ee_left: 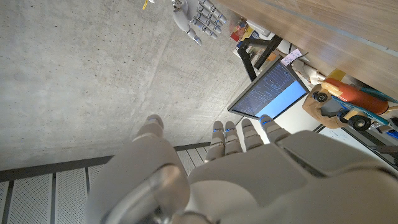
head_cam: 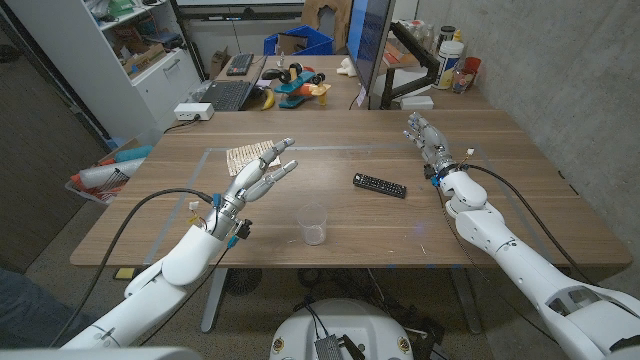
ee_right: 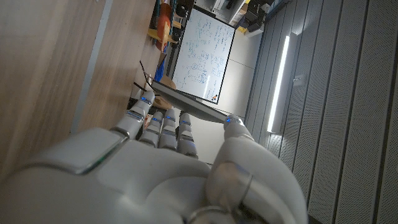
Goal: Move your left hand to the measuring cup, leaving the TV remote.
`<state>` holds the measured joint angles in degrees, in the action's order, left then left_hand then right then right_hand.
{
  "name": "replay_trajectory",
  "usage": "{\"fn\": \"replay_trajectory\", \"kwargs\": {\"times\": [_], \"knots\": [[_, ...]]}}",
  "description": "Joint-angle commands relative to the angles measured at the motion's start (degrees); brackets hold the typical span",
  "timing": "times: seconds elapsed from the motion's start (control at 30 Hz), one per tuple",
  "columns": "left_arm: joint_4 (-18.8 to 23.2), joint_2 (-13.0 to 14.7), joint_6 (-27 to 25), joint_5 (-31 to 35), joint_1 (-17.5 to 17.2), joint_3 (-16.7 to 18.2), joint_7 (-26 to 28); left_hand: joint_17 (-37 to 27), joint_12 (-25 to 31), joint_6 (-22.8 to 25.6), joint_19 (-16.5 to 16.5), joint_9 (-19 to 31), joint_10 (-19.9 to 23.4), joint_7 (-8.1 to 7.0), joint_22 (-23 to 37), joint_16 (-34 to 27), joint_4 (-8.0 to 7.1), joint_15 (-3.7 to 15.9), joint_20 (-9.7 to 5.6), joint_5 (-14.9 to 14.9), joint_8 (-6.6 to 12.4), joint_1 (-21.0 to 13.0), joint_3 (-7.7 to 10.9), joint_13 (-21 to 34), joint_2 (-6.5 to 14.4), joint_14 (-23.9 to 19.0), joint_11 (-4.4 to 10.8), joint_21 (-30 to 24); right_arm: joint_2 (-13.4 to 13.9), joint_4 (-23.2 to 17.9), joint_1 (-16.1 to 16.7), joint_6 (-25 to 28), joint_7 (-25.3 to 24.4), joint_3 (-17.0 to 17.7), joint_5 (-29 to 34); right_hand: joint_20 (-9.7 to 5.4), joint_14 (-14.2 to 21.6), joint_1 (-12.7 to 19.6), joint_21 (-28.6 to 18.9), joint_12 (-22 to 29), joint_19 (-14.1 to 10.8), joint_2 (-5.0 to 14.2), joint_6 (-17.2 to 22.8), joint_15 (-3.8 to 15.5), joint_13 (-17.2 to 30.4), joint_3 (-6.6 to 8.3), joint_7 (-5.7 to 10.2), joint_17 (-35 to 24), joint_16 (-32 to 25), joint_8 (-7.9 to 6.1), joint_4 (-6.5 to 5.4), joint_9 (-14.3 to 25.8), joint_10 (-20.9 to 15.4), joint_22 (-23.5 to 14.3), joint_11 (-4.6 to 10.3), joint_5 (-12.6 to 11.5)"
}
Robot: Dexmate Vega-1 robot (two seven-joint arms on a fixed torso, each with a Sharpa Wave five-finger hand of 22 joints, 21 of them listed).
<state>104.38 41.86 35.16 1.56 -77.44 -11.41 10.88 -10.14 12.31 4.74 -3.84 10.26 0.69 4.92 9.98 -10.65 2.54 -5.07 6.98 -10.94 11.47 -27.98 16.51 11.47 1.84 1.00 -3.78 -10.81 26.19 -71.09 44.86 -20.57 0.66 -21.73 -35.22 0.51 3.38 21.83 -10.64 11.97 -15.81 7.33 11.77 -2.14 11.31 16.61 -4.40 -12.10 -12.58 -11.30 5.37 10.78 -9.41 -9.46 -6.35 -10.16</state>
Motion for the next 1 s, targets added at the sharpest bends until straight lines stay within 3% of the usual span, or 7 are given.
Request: {"fn": "replay_trajectory", "kwargs": {"times": [0.03, 1.0], "knots": [[2.45, 0.4, -1.93, 3.53, -2.4, 1.22, 0.85, -0.16, 0.37, 0.39, 0.05, 0.16, 0.2, 0.02, 0.33, -0.22, 0.4, -0.04, 0.67, 0.08, 0.26, -0.73, -0.01, 0.12, 0.01, -0.25, -0.18, -0.35, -0.04, 0.05, 0.03, -0.19, 0.31, 0.05, -0.2, 0.15, 0.46, 0.16, -0.33, -0.03, -0.44, 0.65, 0.26, -0.04, 0.2, 0.16, 0.4, -0.28, 0.0, -0.11, 0.3, 0.32, -0.58, -0.29, -0.16, -0.24], [12.6, 2.34, -11.52, 24.51, -9.46, 6.07, 8.06, -0.17, 0.71, 1.86, -0.09, 0.21, 1.16, -0.71, 0.35, -0.52, 1.4, 0.21, 1.41, 0.03, 0.36, -1.62, 0.26, 0.19, 0.11, -1.34, 0.36, -0.41, 0.43, -2.12, 1.05, 0.0, -1.13, 0.39, 0.15, 0.25, 0.52, 0.12, -0.32, -0.07, -0.39, 0.69, 0.22, -0.09, 0.21, 0.09, 0.51, -0.29, 0.02, -0.08, 0.37, 0.32, -0.59, -0.29, -0.01, -0.24]]}}
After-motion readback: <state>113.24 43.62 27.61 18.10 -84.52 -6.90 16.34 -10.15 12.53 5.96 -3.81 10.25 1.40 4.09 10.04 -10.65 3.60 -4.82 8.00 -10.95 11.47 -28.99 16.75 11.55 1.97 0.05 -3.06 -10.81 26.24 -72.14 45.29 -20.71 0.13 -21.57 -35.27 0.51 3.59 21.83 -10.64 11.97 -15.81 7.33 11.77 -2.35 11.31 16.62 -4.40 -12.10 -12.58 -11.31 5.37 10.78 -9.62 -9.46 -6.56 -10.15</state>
